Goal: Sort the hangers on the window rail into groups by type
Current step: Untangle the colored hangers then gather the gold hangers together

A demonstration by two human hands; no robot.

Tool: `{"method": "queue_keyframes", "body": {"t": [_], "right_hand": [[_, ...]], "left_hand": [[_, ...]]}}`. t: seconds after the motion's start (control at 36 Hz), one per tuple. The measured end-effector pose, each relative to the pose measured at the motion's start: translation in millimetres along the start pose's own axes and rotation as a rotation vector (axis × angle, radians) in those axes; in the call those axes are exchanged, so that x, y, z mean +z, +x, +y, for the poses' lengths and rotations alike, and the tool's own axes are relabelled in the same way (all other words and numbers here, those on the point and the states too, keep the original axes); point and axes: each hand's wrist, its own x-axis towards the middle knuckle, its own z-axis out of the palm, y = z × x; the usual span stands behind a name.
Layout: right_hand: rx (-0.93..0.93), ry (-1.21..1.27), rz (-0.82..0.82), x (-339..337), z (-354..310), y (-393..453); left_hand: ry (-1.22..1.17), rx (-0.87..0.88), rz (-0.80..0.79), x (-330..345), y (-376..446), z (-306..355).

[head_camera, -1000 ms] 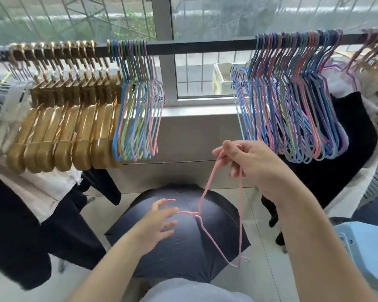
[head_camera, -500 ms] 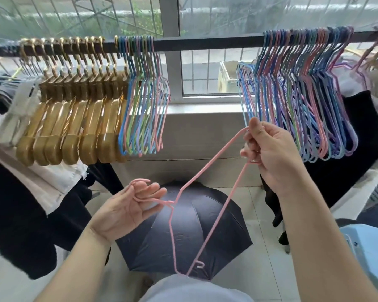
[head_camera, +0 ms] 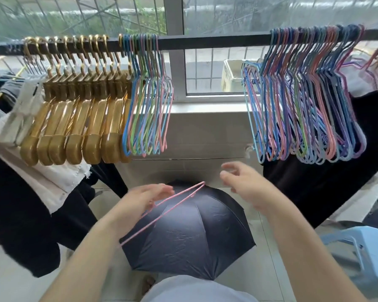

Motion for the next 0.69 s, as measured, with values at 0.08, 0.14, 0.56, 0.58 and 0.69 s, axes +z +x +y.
{"method": "queue_keyframes", "body": {"t": [0.08, 0.14, 0.56, 0.58, 0.69], "right_hand": [[0.04, -0.062, -0.122, 16.2, 3.4, -0.2], [0.038, -0.101, -0.157, 24.5, 1.5, -0.6], [0.037, -0.014, -0.179, 65.0, 11.9, -3.8], [0.005, 0.026, -0.132, 63.7, 13.6, 0.3], [-0.085, 0.218, 0.101, 49.3, -1.1, 5.3]], "left_hand": [[0.261, -0.08, -0.062, 26.0, 11.5, 9.6], [0.253, -0.083, -0.099, 37.3, 23.6, 12.5], [0.244, 0.375, -0.021, 93.3, 39.7, 103.1], [0.247, 0.402, -0.003, 95.5, 40.5, 108.7], [0.234, 0.43, 0.056, 100.1, 42.8, 121.3]]}}
